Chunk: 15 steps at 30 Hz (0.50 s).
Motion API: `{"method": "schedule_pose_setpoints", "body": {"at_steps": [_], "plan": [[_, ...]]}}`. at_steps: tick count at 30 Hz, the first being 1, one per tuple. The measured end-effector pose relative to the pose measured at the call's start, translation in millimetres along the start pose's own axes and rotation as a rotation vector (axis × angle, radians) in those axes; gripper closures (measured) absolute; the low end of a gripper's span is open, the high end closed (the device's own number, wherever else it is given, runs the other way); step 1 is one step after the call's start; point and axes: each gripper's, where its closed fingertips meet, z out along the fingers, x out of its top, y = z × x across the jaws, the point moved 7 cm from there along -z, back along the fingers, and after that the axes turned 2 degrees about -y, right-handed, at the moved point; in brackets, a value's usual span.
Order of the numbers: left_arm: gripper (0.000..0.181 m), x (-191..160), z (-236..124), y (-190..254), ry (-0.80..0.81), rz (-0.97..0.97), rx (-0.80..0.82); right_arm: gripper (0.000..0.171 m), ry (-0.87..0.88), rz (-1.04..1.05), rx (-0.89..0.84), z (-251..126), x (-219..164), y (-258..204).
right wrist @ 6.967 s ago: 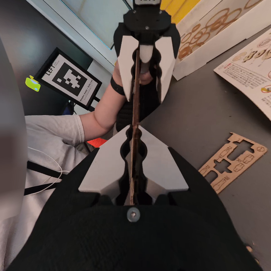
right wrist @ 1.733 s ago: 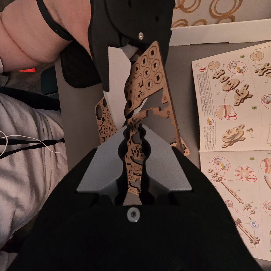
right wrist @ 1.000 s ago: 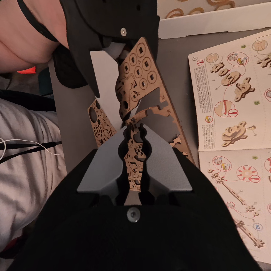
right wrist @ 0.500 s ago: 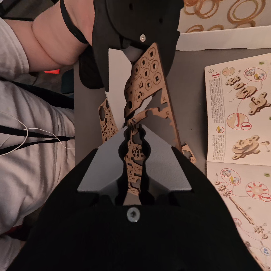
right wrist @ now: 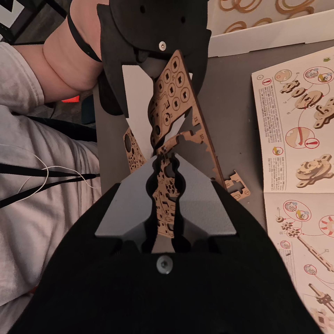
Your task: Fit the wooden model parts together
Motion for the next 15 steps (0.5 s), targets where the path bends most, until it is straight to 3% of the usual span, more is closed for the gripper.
{"method": "schedule_pose_setpoints", "body": {"at_steps": [15], "plan": [[0.179, -0.6, 3.0, 0.7, -0.006, -0.021, 0.066, 0.163, -0.038, 0.024, -0.067, 2.4, 0.4, -0.7]]}}
